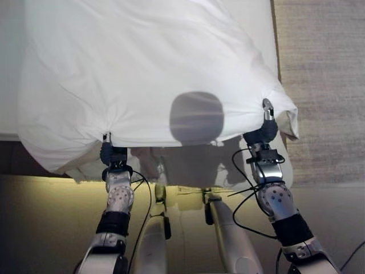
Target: Make the bed
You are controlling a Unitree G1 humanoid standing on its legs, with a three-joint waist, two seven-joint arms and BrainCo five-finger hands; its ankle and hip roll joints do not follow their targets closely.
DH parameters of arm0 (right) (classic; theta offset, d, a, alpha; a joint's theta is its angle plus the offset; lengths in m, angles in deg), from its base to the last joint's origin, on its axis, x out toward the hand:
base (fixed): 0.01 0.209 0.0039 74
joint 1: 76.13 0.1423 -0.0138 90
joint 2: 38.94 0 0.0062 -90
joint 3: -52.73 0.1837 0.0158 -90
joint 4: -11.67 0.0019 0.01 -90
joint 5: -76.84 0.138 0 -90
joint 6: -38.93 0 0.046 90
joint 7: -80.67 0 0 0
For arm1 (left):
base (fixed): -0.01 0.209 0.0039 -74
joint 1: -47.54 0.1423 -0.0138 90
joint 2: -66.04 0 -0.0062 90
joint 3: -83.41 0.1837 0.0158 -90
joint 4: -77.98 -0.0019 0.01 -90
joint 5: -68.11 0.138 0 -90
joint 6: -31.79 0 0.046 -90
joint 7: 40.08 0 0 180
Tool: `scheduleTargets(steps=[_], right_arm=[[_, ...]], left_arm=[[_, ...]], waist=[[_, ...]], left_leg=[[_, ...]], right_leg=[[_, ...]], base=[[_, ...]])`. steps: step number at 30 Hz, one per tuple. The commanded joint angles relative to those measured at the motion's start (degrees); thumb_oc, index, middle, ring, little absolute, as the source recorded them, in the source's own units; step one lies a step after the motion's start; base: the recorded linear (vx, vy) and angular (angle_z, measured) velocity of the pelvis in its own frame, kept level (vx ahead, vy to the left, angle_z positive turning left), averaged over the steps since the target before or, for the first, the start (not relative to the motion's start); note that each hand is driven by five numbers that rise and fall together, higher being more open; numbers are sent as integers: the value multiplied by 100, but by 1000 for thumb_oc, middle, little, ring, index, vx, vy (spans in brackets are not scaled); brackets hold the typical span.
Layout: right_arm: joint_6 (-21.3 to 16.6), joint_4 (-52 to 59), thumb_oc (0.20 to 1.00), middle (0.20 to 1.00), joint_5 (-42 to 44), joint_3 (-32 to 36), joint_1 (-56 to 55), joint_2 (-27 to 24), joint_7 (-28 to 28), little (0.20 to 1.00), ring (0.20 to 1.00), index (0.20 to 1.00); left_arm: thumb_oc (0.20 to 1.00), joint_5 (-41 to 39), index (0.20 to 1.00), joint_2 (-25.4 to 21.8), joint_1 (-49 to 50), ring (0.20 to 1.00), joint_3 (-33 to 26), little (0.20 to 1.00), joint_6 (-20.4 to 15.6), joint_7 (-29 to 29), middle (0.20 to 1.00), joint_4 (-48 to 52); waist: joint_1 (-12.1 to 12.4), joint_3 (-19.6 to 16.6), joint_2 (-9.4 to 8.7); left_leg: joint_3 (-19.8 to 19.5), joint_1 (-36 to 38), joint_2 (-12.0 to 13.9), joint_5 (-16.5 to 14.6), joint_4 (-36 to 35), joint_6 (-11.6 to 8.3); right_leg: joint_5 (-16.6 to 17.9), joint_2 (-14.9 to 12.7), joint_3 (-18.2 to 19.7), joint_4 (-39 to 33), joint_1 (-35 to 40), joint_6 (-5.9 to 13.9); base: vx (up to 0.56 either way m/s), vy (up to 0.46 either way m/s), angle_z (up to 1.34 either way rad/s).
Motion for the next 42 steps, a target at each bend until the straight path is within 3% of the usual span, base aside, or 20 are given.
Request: scheduleTargets(steps=[1,2,5,7,8,9,10,11,12,13,14,16,18,21,23,24,30,37,39,42], right_arm=[[-423,370,200,200,-340,595,-615,0,68,200,200,200],[-415,286,200,200,-502,569,-747,-94,-66,200,200,200],[-418,53,200,200,-807,521,-816,-144,-349,200,200,200],[-450,-7,200,200,-871,477,-816,-144,-375,200,200,200],[-417,-24,200,200,-843,448,-841,-130,-351,200,200,200],[-425,18,200,200,-914,421,-890,-139,-397,200,200,200],[-512,96,200,200,-998,378,-875,-116,-498,200,200,200],[-475,156,200,200,-1006,399,-916,-106,-546,200,200,200],[-418,63,200,200,-918,389,-937,-67,-553,200,200,200],[-418,62,200,200,-917,390,-934,-65,-552,200,200,200],[-376,-38,200,200,-848,293,-889,59,-617,200,200,200],[-340,-7,200,200,-863,249,-875,101,-594,200,200,200],[-306,-2,200,200,-885,97,-904,122,-601,200,200,200],[-298,-112,200,200,-891,32,-1063,106,-592,200,200,200],[-333,-156,200,200,-910,30,-1114,103,-593,200,200,200],[-390,-158,200,200,-911,31,-1203,110,-600,200,200,200],[-378,-86,200,200,-1170,-16,-1269,-98,-727,200,200,200],[-380,-116,200,200,-1499,160,-1215,-443,-878,200,200,200],[-389,-129,200,200,-1502,151,-1210,-428,-896,200,200,200],[-413,-100,200,200,-1524,109,-1174,-428,-848,200,200,200]], left_arm=[[200,567,200,-239,396,200,83,200,12,470,200,702],[200,560,200,-286,449,200,100,200,-19,484,200,1006],[200,517,200,-303,305,200,140,200,-132,486,200,1269],[200,547,200,-330,278,200,176,200,-124,509,200,1386],[200,541,200,-358,283,200,236,200,-105,545,200,1491],[200,563,200,-409,324,200,308,200,-68,546,200,1633],[200,559,200,-470,239,200,415,200,-137,468,200,1635],[200,553,200,-517,158,200,553,200,-79,497,200,1683],[200,615,200,-601,198,200,718,200,2,548,200,1687],[200,615,200,-603,196,200,718,200,2,548,200,1687],[200,784,200,-688,315,200,745,200,-38,550,200,1746],[200,816,200,-696,399,200,730,200,-33,547,200,1785],[200,912,200,-727,446,200,665,200,-50,499,200,1804],[200,940,200,-657,585,200,532,200,32,365,200,1953],[200,1009,200,-662,583,200,520,200,30,310,200,1953],[200,1028,200,-620,684,200,558,200,51,291,200,2031],[200,972,200,-463,798,200,679,200,-5,180,200,2198],[200,927,200,-142,795,200,902,200,-9,223,200,2207],[200,955,200,-125,825,200,909,200,17,200,200,2254],[200,1015,200,-204,851,200,901,200,-33,152,200,2386]], waist=[[-140,-606,-225],[-131,-555,-227],[-64,-484,-157],[-14,-470,-140],[29,-454,-132],[-15,-427,-103],[-101,-397,-81],[-119,-375,-85],[-139,-321,-61],[-142,-339,-66],[-91,-357,26],[-48,-381,74],[-86,-395,103],[-143,-337,62],[-178,-345,41],[-194,-406,45],[-173,-499,187],[-231,-413,179],[-256,-481,153],[-195,-537,23]], left_leg=[[-359,-170,511,590,-378,67],[-257,-106,894,831,-578,20],[-452,-38,1290,1200,-990,-121],[-723,-35,1274,1187,-987,-138],[-956,-70,1156,1060,-784,-136],[-967,-230,872,563,-108,-32],[-599,-312,701,200,261,-12],[-504,-509,300,-210,880,46],[-411,-723,-188,-732,1609,242],[-407,-756,-200,-721,1620,249],[-103,-797,-397,-1082,1904,459],[53,-781,-435,-1127,1882,533],[203,-740,-528,-1051,1662,626],[478,-392,-859,-640,767,747],[492,-311,-949,-527,559,735],[442,-215,-1053,-446,382,769],[470,-235,-1112,-466,458,797],[475,-755,-1042,-482,1463,508],[476,-625,-807,-468,1207,550],[-95,-461,-333,-147,609,511]], right_leg=[[100,253,91,-218,235,13],[33,171,130,-97,221,49],[-2,-49,338,62,210,190],[49,-68,482,52,186,245],[122,-135,606,-14,203,304],[211,-351,675,-104,258,430],[403,-628,673,-217,334,552],[715,-976,792,-576,522,704],[1434,-1419,1034,-1169,768,743],[1457,-1432,1039,-1191,750,754],[2334,-1938,865,-1902,876,701],[2452,-1977,682,-2180,881,677],[1685,-1502,597,-1795,781,503],[687,123,325,-677,383,257],[562,370,391,-541,400,209],[433,714,508,-410,485,64],[446,658,723,-550,593,4],[482,533,574,-856,878,-114],[451,537,561,-818,858,-106],[383,427,568,-754,823,-98]], base=[[-1,120,18],[-2,142,24],[32,414,20],[30,381,22],[7,391,7],[26,611,-14],[43,723,-26],[121,1040,-1],[98,826,11],[175,1102,10],[91,570,-30],[78,616,-53],[-27,537,-59],[-94,413,-73],[-43,170,-13],[-5,60,19],[-22,-13,11],[-63,-149,6],[-6,-74,42],[-7,30,24]])
